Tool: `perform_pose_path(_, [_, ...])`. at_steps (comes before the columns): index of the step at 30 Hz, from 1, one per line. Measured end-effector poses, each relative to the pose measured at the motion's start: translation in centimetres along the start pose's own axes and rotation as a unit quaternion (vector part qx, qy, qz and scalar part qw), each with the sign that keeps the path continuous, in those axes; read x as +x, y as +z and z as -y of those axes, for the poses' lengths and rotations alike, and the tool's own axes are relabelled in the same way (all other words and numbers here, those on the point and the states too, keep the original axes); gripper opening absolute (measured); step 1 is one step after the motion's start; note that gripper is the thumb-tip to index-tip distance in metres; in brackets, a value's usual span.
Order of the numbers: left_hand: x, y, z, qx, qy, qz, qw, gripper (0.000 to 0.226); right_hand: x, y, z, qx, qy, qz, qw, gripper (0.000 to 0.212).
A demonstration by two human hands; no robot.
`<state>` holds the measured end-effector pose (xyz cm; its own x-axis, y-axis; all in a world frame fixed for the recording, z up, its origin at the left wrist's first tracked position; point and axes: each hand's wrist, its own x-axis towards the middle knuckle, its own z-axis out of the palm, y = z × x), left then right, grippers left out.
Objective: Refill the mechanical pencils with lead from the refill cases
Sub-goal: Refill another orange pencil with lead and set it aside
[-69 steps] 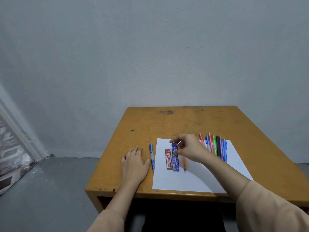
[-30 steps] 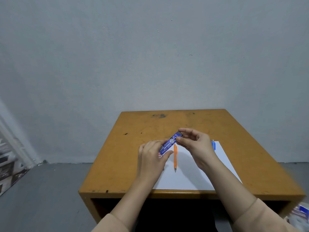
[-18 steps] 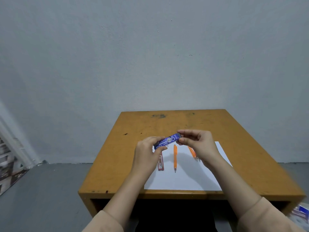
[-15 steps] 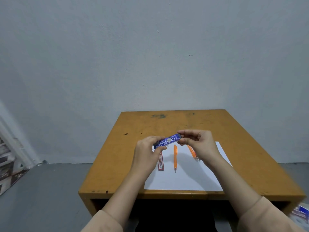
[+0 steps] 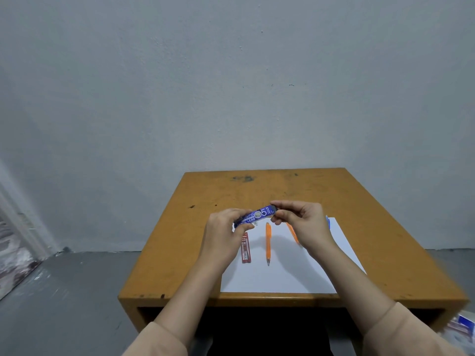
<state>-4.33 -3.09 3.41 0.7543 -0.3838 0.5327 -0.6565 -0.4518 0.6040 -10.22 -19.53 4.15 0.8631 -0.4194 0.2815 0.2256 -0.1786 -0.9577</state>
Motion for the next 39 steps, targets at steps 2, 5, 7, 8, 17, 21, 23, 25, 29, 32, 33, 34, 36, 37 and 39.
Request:
perform_pose_path(2, [0.0,0.1,0.0,-0.003,-0.006,0.001,1.0,0.027,0.0,0.3,-0.4,-0.012,-0.015,-0.014,1.0,0.029])
perform_pose_path(5, [-0.1,0.1,0.2,-0.002,-0.011,0.002,1.0,0.026,0.0,0.5,-0.9,-0.014,-0.033,-0.034,0.999,0.032])
perform_pose_path(7, [-0.2,0.1,0.4,0.0,-0.013,0.004,1.0,0.026,0.0,0.6,-1.0,-0.01,-0.031,-0.028,0.999,0.033])
perform_pose_path(8, [-0.2,0.0,0.4,-0.002,-0.013,0.004,1.0,0.026,0.0,0.7,-0.9,-0.007,-0.03,-0.023,0.999,0.033])
perform_pose_path(17, [-0.4,0.4,0.1,-0.082,-0.081,0.007,0.993,0.025,-0.4,1.0,-0.9,0.179,0.067,0.069,0.979,0.027])
perform_pose_path(21, [-0.4,0.6,-0.3,-0.13,-0.093,0.002,0.987,0.024,-0.9,1.5,-1.2,0.111,0.063,0.082,0.988,0.021])
perform_pose_path(23, [-0.5,0.7,-0.6,-0.149,-0.094,0.005,0.984,0.024,-1.0,1.8,-1.3,0.107,0.06,0.067,0.99,0.023])
perform_pose_path(25, [-0.5,0.8,-0.7,-0.16,-0.1,0.009,0.982,0.024,-1.0,1.9,-1.2,0.114,0.067,0.05,0.99,0.021])
perform_pose_path(29, [-0.6,1.0,-0.5,-0.169,-0.111,0.011,0.979,0.025,-1.0,2.0,-1.1,0.117,0.068,0.04,0.99,0.019])
perform_pose_path(32, [-0.5,1.2,-0.4,-0.18,-0.125,0.017,0.976,0.025,-1.1,2.0,-1.0,0.094,0.055,0.029,0.994,0.019])
perform_pose_path(33, [-0.5,1.3,-0.5,-0.182,-0.132,0.019,0.974,0.025,-1.0,2.1,-1.0,0.083,0.048,0.026,0.995,0.019])
perform_pose_path(34, [-0.5,1.3,-0.6,-0.183,-0.14,0.018,0.973,0.024,-1.0,2.1,-0.9,0.075,0.039,0.023,0.996,0.019])
perform_pose_path(36, [-0.4,1.3,-0.7,-0.193,-0.16,0.012,0.968,0.024,-0.7,2.0,-0.7,0.068,0.018,0.011,0.997,0.022])
perform_pose_path(37, [-0.3,1.3,-0.8,-0.204,-0.171,0.007,0.964,0.025,-0.5,1.9,-0.7,0.056,0.005,0.007,0.998,0.023])
perform_pose_path(39, [-0.2,1.1,-0.9,-0.239,-0.192,0.001,0.952,0.024,0.0,1.6,-0.6,-0.001,-0.034,0.007,0.999,0.027])
